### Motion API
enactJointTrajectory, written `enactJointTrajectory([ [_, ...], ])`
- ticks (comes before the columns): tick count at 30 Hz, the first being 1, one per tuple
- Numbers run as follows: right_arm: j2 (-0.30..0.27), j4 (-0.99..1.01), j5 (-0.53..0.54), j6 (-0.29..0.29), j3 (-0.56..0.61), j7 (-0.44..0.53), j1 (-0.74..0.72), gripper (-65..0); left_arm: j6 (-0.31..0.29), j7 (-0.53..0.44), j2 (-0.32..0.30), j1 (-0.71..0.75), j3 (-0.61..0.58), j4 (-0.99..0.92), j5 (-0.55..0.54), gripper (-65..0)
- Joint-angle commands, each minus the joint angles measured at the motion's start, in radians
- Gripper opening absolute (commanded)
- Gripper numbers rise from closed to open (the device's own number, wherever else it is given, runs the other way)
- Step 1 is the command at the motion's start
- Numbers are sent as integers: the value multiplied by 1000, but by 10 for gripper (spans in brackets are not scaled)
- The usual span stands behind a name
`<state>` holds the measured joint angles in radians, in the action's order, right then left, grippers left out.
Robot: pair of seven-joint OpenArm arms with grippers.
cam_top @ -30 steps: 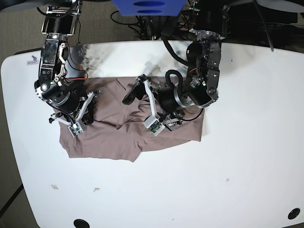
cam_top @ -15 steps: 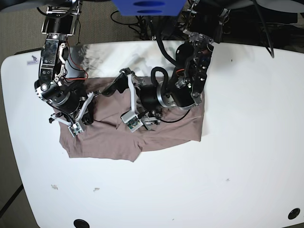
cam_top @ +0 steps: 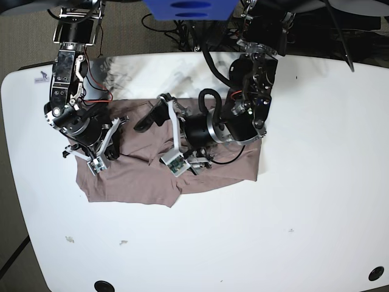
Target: Fold the T-shirt properly
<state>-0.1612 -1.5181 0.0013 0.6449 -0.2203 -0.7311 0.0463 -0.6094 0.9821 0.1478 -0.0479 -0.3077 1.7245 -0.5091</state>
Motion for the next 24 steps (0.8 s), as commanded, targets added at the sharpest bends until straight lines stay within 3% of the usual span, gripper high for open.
enactJointTrajectory([
  [1, 1, 31, -51, 25, 12, -129, 22, -650, -2, -19, -24, -14, 25, 21, -16, -123],
  [17, 1, 32, -51, 25, 12, -127, 22, -650, 0, -22, -144, 24, 78, 22, -10, -123],
  [24, 1, 37, -51, 25, 12, -127, 20, -650, 0, -27, -153, 56, 78, 19, -9, -123],
])
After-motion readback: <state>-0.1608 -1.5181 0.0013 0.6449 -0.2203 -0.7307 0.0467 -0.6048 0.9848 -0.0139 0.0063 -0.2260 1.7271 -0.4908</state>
